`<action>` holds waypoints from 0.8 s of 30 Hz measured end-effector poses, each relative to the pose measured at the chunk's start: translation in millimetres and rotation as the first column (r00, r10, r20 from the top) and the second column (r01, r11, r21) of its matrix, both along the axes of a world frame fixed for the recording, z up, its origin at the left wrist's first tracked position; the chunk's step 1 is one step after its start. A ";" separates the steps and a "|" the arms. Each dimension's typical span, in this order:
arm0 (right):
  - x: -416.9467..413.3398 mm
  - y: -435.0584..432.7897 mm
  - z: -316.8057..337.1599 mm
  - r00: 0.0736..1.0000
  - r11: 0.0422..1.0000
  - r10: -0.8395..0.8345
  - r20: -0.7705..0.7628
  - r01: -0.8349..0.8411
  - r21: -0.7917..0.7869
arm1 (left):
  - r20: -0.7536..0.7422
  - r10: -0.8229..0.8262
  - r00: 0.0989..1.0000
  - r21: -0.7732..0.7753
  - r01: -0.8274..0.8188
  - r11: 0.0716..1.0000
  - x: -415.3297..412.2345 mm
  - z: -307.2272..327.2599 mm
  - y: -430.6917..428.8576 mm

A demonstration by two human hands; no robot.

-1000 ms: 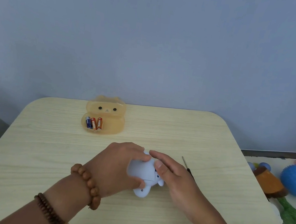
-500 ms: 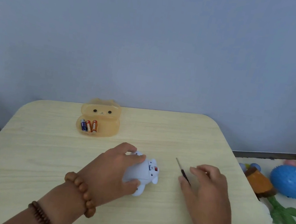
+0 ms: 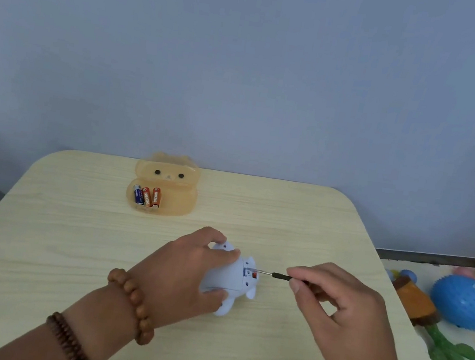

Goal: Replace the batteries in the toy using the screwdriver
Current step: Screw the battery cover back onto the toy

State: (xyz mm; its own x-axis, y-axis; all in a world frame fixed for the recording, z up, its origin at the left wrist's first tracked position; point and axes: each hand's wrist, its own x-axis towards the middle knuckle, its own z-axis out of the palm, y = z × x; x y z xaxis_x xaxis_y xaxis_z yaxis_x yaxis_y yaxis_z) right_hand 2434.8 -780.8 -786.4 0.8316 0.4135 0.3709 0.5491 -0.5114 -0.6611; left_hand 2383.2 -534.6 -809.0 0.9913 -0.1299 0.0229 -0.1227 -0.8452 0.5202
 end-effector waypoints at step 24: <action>0.0 0.9 18.5 0.989 0.952 0.107 0.102 -0.073 -0.296 | 0.020 -0.039 0.999 0.059 0.037 0.998 2.5 -0.9 -5.4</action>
